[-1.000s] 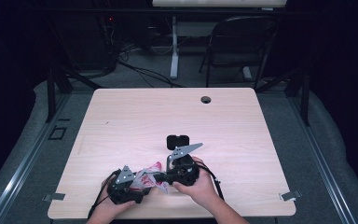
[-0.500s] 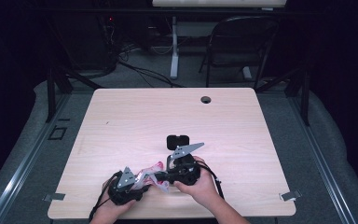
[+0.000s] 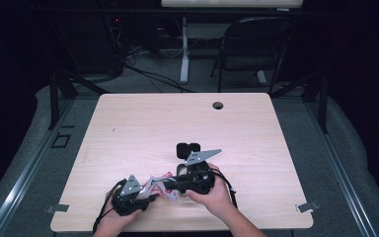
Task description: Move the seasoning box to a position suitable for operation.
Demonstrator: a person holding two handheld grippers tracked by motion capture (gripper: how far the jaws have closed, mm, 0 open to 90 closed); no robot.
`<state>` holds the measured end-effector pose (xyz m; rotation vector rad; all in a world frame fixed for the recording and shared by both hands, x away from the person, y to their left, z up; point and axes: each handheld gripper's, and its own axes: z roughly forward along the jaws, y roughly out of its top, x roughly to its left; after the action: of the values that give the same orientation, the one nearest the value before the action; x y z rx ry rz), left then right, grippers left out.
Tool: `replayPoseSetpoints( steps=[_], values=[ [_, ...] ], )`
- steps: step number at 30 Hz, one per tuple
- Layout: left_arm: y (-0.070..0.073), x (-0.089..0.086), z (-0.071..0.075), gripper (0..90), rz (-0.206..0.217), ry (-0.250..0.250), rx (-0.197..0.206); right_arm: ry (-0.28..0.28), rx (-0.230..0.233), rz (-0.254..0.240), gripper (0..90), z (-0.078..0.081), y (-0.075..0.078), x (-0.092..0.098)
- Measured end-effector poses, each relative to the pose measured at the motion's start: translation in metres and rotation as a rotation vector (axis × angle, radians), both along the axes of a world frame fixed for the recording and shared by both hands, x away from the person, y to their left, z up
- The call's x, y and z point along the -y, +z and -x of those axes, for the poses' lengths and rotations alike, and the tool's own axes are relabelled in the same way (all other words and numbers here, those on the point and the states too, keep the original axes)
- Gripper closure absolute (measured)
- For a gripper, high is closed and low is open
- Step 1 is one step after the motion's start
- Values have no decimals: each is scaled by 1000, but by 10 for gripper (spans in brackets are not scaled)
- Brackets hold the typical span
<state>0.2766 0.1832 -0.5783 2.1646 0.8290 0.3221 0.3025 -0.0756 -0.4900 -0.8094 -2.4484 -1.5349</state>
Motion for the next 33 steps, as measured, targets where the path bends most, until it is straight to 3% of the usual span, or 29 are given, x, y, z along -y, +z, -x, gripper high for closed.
replayPoseSetpoints(
  steps=[5,10,14,18,22,26,33],
  values=[
    [4,-5,-1,542,9,5,4,-21,33,-39,681,2,9,6],
    [8,-9,-2,544,29,17,7,-52,49,-86,666,3,14,14],
    [10,-10,-3,546,46,29,14,-53,49,-103,718,4,16,19],
    [12,-9,-4,548,36,33,18,-54,57,-104,766,6,18,21],
    [13,-6,-3,549,19,36,27,-34,88,-94,900,10,20,18],
    [14,-4,-4,551,28,55,32,-18,102,-92,900,15,23,14],
    [20,0,-5,553,-5,87,79,-10,111,-95,900,20,26,9]
  ],
)
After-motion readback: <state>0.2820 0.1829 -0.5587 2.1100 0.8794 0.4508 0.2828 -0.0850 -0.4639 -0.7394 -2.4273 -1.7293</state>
